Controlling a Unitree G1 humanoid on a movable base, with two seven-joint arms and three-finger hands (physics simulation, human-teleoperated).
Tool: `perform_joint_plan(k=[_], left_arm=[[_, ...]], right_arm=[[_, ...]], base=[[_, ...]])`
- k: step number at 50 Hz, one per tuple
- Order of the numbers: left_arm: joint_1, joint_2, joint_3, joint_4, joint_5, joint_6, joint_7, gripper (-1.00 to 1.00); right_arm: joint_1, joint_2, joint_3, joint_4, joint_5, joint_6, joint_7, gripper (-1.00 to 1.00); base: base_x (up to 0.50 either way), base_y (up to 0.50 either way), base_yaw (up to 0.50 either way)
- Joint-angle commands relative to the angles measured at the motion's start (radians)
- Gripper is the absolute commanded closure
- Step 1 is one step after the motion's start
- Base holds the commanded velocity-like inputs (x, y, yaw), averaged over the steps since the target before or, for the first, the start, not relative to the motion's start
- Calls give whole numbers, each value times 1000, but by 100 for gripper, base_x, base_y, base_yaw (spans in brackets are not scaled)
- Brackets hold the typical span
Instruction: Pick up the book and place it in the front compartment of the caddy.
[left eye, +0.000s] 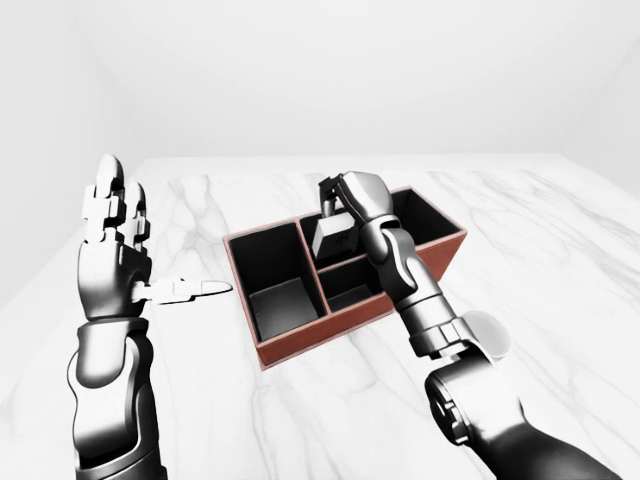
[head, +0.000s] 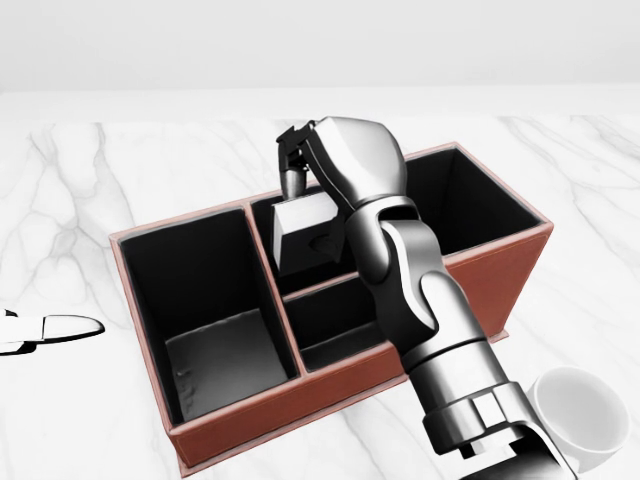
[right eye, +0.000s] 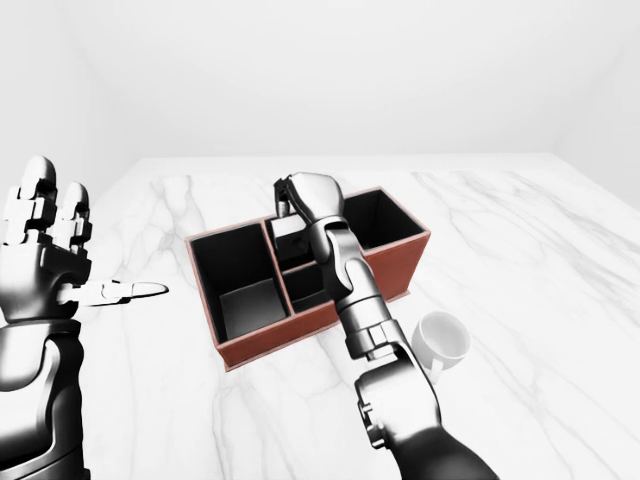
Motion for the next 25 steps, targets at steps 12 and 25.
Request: perform_joint_plan(k=[12,25], left_arm=[[-1,0,-2,4,2,0,1,-100],[-2,0,-1,5,1,0,0,-100]], right_arm=[[-84,-24,-11,181,10,-45,-145,100],[-119,-17,-5,271,3,-45,-222,100]], base=[[0,0,0],[0,0,0]])
